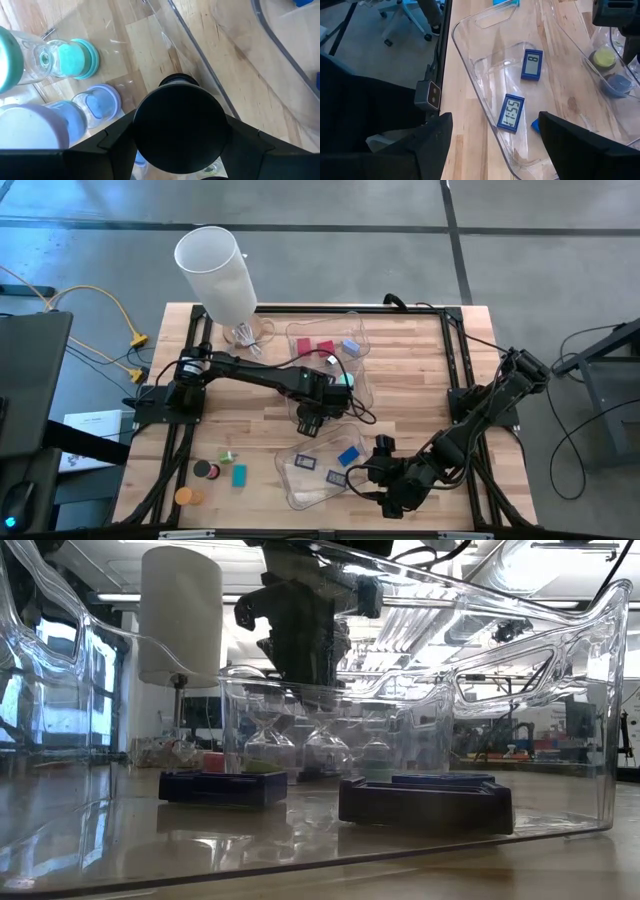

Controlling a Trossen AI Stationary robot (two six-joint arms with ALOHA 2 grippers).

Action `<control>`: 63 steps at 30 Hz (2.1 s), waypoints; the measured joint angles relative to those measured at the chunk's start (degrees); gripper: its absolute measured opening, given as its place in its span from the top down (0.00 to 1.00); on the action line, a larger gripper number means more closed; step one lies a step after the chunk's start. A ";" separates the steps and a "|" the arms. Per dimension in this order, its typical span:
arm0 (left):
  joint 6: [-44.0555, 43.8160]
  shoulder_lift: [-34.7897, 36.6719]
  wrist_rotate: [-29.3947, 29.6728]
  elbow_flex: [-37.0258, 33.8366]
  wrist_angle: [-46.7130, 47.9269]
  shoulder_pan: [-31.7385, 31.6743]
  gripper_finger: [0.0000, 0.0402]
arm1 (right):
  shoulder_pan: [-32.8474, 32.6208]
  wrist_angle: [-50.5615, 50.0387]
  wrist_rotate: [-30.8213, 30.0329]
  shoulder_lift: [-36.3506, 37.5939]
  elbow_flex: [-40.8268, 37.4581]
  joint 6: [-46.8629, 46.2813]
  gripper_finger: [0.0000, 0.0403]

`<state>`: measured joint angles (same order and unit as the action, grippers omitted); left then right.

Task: Pick & Place Office items
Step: Put the dark blue hourglass into the middle transparent bin

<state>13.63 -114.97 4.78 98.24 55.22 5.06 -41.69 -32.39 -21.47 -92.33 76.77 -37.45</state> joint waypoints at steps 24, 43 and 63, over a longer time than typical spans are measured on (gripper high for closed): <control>-4.72 0.03 11.58 0.02 -0.17 0.92 0.43 | 0.00 0.03 0.02 0.00 0.00 -0.31 0.30; -1.42 0.05 6.69 0.07 0.02 1.90 0.43 | 0.00 0.03 0.44 0.00 0.00 -0.31 0.30; -2.99 0.05 4.46 0.07 -0.20 2.73 0.43 | 0.00 0.03 0.43 0.00 0.00 -0.28 0.30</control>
<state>10.63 -114.91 9.24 98.30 55.02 7.79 -41.69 -32.36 -21.04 -92.33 76.77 -37.74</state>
